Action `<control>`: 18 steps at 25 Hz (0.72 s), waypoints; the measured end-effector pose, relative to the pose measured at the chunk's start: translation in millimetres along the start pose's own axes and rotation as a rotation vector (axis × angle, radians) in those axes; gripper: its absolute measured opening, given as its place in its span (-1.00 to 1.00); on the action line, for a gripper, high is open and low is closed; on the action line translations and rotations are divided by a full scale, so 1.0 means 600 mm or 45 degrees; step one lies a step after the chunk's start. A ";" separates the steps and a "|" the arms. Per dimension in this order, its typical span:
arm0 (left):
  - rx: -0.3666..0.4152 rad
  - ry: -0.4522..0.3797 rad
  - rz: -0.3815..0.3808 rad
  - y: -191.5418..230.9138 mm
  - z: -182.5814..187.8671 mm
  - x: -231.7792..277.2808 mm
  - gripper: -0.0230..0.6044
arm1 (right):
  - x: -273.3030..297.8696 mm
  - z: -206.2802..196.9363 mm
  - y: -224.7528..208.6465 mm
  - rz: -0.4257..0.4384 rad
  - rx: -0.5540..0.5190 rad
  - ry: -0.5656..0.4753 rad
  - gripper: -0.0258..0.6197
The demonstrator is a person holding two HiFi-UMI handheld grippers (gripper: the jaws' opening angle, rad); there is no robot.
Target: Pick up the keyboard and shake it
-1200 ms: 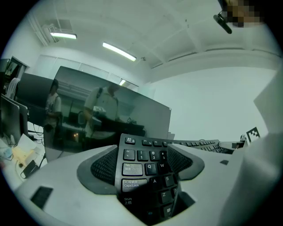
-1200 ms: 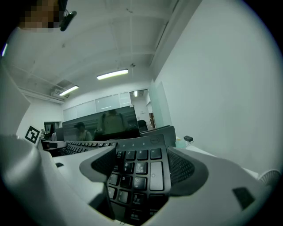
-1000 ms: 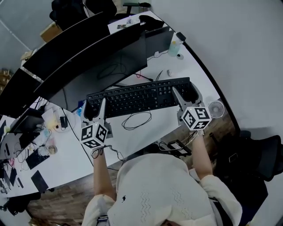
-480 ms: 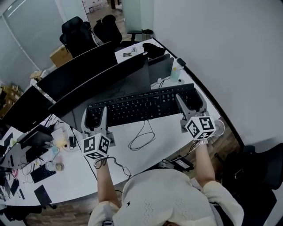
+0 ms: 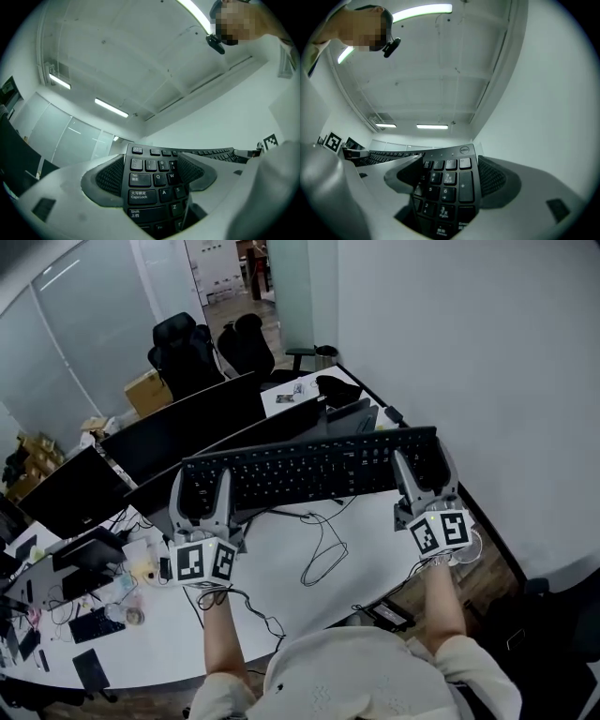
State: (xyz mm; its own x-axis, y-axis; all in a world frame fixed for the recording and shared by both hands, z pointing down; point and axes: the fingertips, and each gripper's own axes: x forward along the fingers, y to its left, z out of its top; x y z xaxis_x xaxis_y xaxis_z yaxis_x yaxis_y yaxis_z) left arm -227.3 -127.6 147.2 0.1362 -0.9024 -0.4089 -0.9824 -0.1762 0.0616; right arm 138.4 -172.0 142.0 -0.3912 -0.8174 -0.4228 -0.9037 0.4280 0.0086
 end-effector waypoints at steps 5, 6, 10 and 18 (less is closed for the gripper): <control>0.051 -0.194 -0.045 -0.009 0.058 -0.022 0.13 | -0.026 0.055 0.022 0.006 -0.056 -0.189 0.18; 0.071 -0.240 -0.049 -0.012 0.070 -0.025 0.13 | -0.028 0.063 0.023 0.010 -0.063 -0.233 0.18; 0.123 -0.378 -0.053 -0.032 0.121 -0.028 0.13 | -0.031 0.113 0.021 0.032 -0.089 -0.367 0.18; 0.168 -0.519 -0.051 -0.050 0.168 -0.084 0.13 | -0.077 0.163 0.042 0.072 -0.125 -0.506 0.18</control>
State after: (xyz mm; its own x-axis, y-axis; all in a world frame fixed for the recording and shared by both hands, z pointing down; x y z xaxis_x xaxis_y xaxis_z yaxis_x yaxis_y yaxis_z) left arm -217.4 -36.9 74.1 0.1389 -0.6619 -0.7366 -0.9889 -0.1322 -0.0677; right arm 150.4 -85.9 73.3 -0.3607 -0.5729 -0.7359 -0.9024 0.4138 0.1201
